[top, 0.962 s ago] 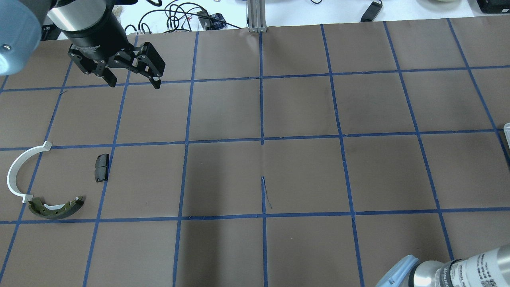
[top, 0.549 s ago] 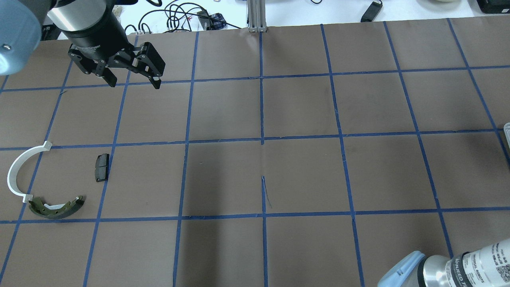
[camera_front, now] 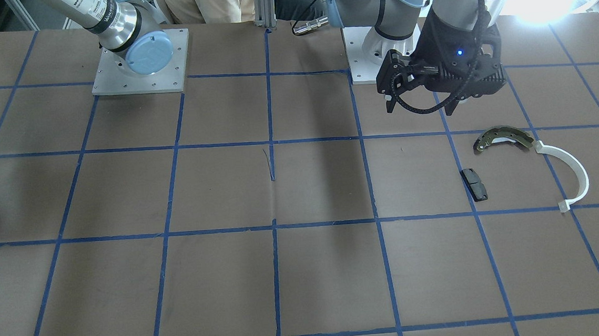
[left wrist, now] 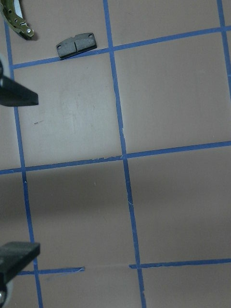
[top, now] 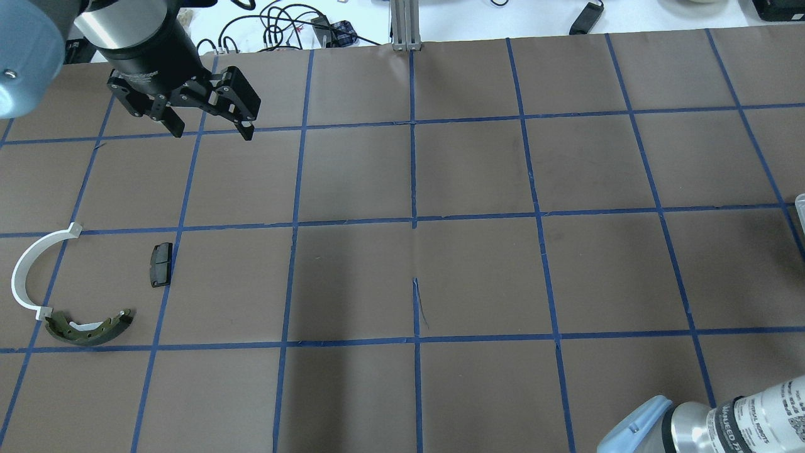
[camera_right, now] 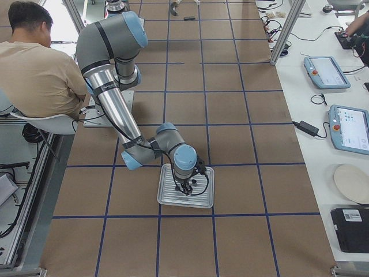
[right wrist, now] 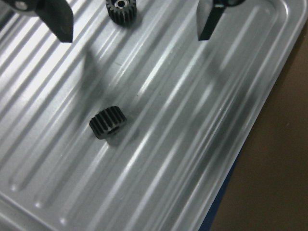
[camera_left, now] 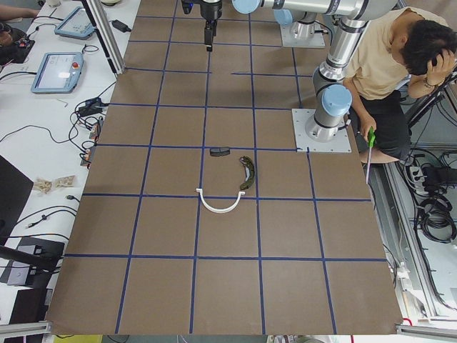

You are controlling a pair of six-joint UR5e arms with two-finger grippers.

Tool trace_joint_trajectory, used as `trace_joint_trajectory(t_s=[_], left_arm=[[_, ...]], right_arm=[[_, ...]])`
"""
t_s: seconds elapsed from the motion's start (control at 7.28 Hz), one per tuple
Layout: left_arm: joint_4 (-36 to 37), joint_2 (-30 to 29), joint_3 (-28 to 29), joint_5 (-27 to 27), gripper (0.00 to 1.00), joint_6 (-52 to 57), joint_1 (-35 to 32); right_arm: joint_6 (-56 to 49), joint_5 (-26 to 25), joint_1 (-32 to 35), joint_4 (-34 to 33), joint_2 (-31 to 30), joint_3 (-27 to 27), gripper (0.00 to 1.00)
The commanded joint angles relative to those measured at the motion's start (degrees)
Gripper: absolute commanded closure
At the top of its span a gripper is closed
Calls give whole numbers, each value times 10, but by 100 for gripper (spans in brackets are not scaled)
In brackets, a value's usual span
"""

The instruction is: Place bearing gear from tray to pile

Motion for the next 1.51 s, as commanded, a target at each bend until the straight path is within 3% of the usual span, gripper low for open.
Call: trace_joint_trajectory(t_s=[0.0,0.41,0.69,0.96,1.1,1.37], left_arm=[[-1,0,-1,1,0,0,0],[-1,0,-2,0,0,0,-1],[-1,0,-2,0,0,0,-1],[-1,0,-2,0,0,0,-1],[-1,0,-2,0,0,0,-1],[-1,0,-2,-1,0,0,-1]], right_arm=[[-3,5,-12,-4,8,1,19],[-24,-22,-12,-5,6,0,22],[-27,-24,-12,-5,6,1,45],[-33,-43,-12,-6,3,0,91],[-32,-45,-13,-5,0,0,100],[-17,-55,-3,28,-79,-4,100]])
